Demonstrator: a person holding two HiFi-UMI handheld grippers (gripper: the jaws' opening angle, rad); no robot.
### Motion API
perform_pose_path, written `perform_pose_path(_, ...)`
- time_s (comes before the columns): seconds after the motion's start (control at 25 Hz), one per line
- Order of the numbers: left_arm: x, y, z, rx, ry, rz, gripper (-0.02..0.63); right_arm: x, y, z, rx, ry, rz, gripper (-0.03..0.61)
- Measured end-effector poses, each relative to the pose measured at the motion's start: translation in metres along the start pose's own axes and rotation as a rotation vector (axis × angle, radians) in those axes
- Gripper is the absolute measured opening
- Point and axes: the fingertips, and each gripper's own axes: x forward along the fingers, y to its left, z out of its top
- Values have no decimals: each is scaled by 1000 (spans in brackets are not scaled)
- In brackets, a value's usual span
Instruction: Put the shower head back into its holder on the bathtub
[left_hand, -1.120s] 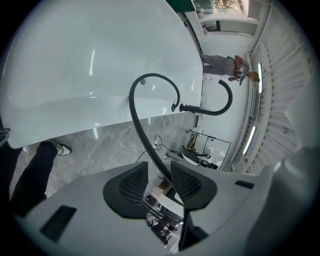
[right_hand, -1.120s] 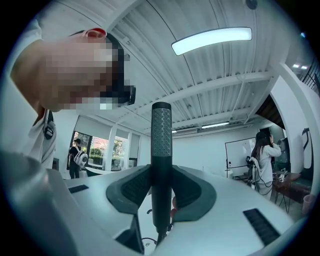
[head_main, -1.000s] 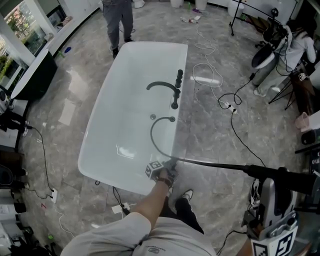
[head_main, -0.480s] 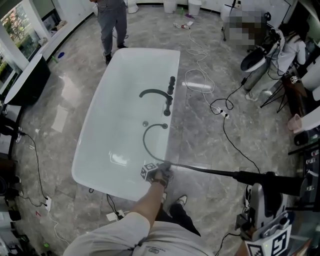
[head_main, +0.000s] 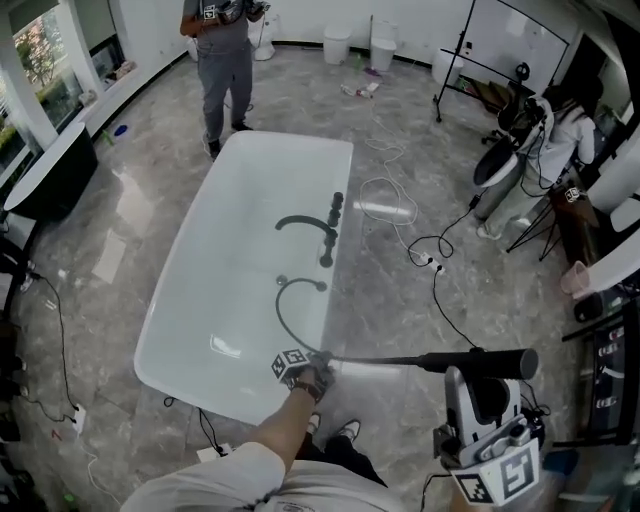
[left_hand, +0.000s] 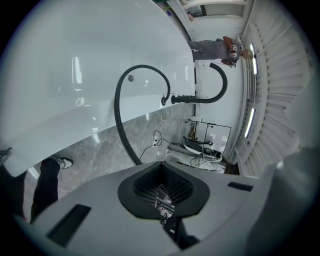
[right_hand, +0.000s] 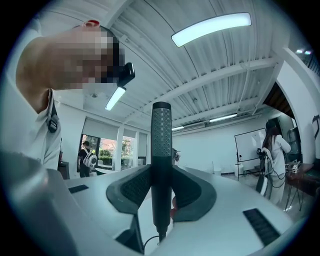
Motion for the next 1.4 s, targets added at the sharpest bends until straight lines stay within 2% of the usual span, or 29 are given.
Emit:
perform_pose_path(0.12, 0, -8, 12, -17, -12, -36, 3, -2, 4, 13, -1, -45, -9, 138)
perform_pose_path(0.24, -10, 11, 24, -118, -69, -59, 6, -3, 7, 16, 8, -63, -3, 138)
perform_pose_path(0.32, -10, 16, 30, -200, -97, -99, 90, -3, 6, 15, 13, -64, 1, 138)
perform_pose_path(0.36, -8, 15, 32, -232, -104, -120, 109, -3, 6, 14, 15, -62, 3, 138)
perform_pose_path(0.52, 4, -2, 34, -326, -126, -203, 130, -5, 4, 10, 25, -53, 10, 138)
perform_pose_path(0.72, 8, -39, 30, -367, -123, -341, 151, -7, 2, 6, 39, -45, 16, 138)
perform_pose_path(0.88, 12, -33, 39, -390, -159, -338, 156, -11, 2, 8, 48, -47, 19, 138)
perform_pose_path(0.96, 16, -24, 46, -386, -171, -303, 155, -13, 2, 9, 51, -51, 20, 138)
perform_pose_path(1.08, 19, -18, 46, -378, -150, -256, 71, -12, 1, 5, 54, -45, 14, 138)
perform_pose_path(1.16, 16, -21, 47, -346, -135, -243, 60, -5, -2, -5, 59, -24, 1, 138)
perform_pose_path(1.28, -1, -30, 52, -242, -117, -228, 60, 4, -6, -19, 70, 12, -18, 138)
perform_pose_path(1.4, -23, -58, 33, -74, -45, -229, 60, 2, -6, -15, 56, 30, -34, 138)
